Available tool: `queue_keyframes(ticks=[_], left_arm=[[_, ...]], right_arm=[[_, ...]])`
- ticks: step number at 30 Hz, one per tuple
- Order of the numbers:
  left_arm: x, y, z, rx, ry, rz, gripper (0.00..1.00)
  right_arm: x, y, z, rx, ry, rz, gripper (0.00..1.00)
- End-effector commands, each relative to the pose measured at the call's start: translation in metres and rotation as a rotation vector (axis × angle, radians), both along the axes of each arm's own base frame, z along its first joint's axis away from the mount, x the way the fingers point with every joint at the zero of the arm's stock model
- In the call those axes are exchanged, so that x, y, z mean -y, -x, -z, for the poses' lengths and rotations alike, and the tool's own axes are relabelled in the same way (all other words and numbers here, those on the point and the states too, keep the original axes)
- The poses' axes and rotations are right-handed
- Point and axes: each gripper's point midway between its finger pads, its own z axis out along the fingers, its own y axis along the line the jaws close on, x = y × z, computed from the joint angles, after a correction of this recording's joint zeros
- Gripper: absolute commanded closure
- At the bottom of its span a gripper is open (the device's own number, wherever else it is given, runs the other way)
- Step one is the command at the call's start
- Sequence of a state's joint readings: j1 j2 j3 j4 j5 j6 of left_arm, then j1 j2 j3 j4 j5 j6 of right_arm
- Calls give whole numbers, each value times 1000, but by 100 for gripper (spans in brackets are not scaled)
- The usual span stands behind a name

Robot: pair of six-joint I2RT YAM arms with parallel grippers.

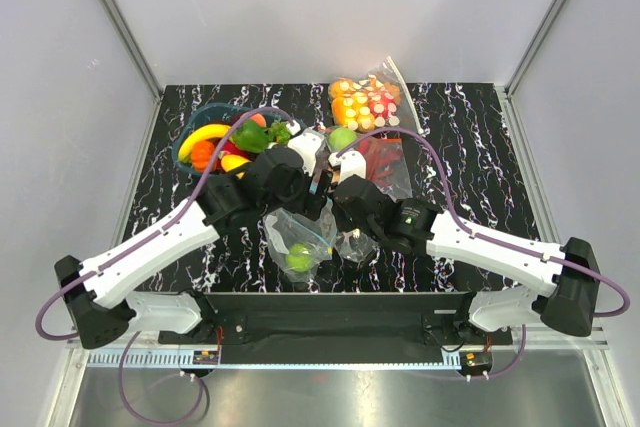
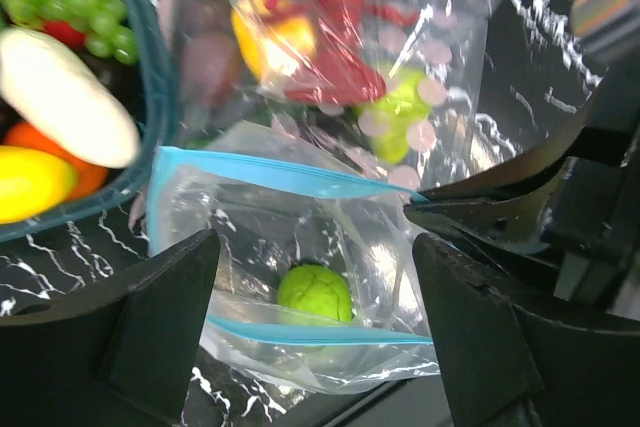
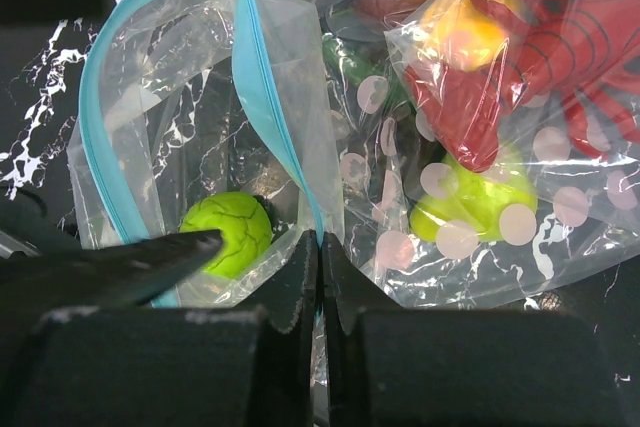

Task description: Open the zip-top bag and remove the fake food

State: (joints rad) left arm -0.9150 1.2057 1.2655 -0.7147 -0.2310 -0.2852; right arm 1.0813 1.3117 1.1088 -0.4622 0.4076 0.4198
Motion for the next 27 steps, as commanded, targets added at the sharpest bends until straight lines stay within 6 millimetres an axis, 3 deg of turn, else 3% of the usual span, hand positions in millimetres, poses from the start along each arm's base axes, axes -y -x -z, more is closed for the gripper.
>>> queue_keyframes(ticks=[1,7,12,18,27], left_arm=[[6,0,-15,22,47,2,18],[11,10,2,-25,62,43,25],[14,18,40,-97,0,66,30],[11,24,71,-157,-68,77,34],[3,55,127,-343,-249,168,34]], right_arm=[[6,-4,-24,43,-42,36,94],[11,-4,-25,53,-41,47,94],[10,-4,-25,50,-44,44,94],[13,-4,-27,58,-48,54,94],[10,-6,-20,54,-44,57,94]])
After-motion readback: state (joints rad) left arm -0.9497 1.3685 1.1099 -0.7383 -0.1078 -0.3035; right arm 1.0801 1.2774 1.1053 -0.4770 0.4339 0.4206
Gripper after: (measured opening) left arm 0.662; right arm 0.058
